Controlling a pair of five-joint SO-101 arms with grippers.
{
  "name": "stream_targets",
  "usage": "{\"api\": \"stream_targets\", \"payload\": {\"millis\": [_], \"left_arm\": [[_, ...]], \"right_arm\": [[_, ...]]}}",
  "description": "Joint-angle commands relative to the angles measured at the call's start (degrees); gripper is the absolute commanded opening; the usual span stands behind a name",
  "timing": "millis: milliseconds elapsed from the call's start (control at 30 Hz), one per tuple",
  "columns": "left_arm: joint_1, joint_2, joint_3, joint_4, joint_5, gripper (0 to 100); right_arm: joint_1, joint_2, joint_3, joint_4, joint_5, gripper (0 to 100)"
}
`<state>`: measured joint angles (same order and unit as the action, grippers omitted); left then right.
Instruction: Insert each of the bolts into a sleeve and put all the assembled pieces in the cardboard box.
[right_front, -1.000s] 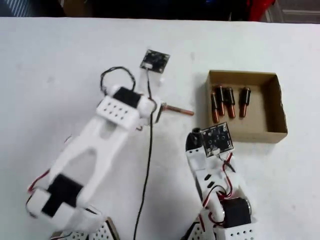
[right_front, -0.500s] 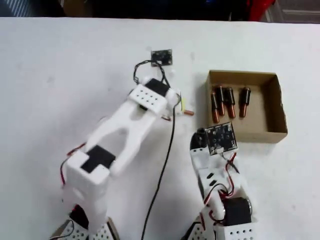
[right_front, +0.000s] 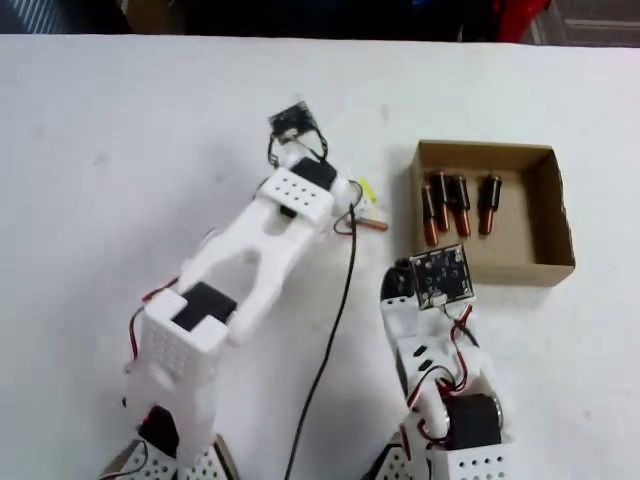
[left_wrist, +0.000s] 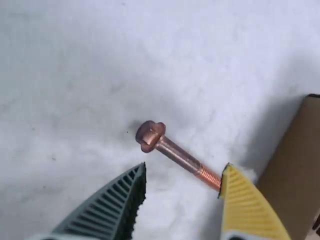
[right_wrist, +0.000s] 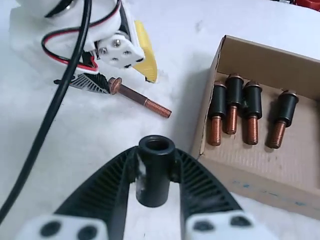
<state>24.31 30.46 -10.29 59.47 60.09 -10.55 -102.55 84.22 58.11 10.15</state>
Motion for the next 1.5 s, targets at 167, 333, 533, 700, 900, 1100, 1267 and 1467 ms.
{"api": "stream_targets", "payload": {"millis": [167, 333, 533, 700, 900, 1100, 1267, 1467], "left_arm": [[-1.01, -0.57, -2.46, -1.41, 8.53, 26], [-0.75, 3.38, -2.99, -3.08, 12.57, 26], [-0.84, 5.05, -2.99, -6.68, 13.27, 26], [-0.92, 5.05, -2.55, -8.53, 13.27, 26], [-0.75, 5.14, -2.46, -8.35, 13.27, 23], [-1.01, 5.14, -2.55, -8.35, 13.19, 2], [-1.01, 5.14, -2.55, -8.44, 13.1, 8], [-1.01, 5.14, -1.49, -7.56, 12.92, 8]], "right_arm": [[0.13, -0.66, -0.62, -1.54, -0.44, 2.1], [0.13, -0.66, -0.62, -1.54, -0.44, 2.1], [0.13, -0.66, -0.62, -1.54, -0.44, 2.1], [0.13, -0.66, -0.62, -1.54, -0.44, 2.1], [0.13, -0.66, -0.62, -1.54, -0.44, 2.1], [0.13, -0.66, -0.53, -1.54, -0.44, 2.1], [0.13, -0.66, -0.53, -1.54, -0.44, 2.1], [0.31, -0.66, -0.53, -1.54, -0.44, 2.1]]}}
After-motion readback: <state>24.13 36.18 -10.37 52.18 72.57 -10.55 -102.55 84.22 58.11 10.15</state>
